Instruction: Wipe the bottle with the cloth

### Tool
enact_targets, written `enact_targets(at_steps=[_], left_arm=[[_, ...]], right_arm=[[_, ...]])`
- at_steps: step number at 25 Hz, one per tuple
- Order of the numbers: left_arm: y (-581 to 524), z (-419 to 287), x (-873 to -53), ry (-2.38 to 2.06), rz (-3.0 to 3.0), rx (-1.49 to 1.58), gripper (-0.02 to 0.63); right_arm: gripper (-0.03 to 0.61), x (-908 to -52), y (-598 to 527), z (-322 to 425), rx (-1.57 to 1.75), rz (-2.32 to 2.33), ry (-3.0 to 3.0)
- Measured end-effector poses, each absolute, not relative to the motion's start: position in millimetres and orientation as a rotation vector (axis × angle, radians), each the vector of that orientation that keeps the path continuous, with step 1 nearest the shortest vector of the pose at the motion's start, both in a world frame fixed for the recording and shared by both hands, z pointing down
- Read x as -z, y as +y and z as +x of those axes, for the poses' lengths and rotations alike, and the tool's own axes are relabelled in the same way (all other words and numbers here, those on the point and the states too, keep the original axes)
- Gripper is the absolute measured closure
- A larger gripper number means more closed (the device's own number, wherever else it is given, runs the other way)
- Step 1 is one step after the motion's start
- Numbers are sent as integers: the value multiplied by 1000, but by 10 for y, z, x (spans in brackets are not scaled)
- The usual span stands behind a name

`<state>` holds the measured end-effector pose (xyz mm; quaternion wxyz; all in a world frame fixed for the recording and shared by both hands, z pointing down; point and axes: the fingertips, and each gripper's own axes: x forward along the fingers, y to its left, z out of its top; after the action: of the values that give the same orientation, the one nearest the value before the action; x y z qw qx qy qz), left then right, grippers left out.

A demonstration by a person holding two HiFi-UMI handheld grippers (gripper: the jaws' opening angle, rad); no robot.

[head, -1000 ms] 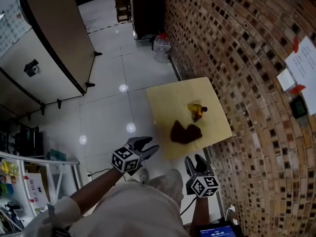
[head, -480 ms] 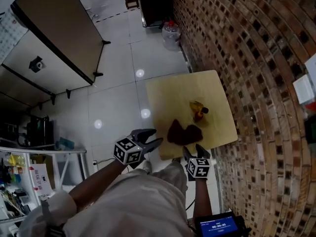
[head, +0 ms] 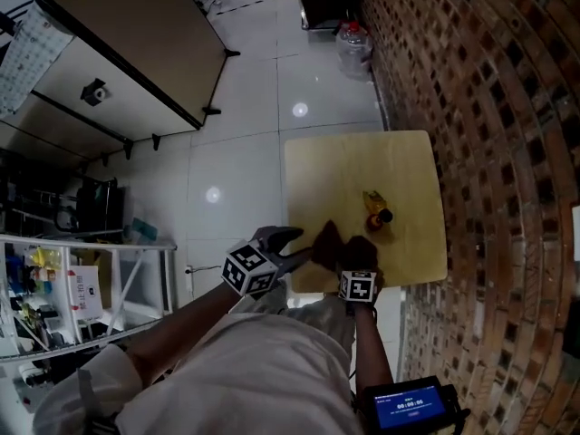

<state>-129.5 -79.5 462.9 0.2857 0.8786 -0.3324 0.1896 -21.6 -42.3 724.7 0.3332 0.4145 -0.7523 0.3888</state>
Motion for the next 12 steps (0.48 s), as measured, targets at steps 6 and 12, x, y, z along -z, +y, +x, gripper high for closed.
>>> enact_targets(at_steps=[6,12], left_arm=[[-811,-1115,-4784,-897,2310,-549,390],[-935,-1234,-4906,-883,2307,-588,390]], right_arm=[[241,-7678,-505,-425,-1023,956,-1911],[244,-8084,-489,-573,-1111,896,-1786]])
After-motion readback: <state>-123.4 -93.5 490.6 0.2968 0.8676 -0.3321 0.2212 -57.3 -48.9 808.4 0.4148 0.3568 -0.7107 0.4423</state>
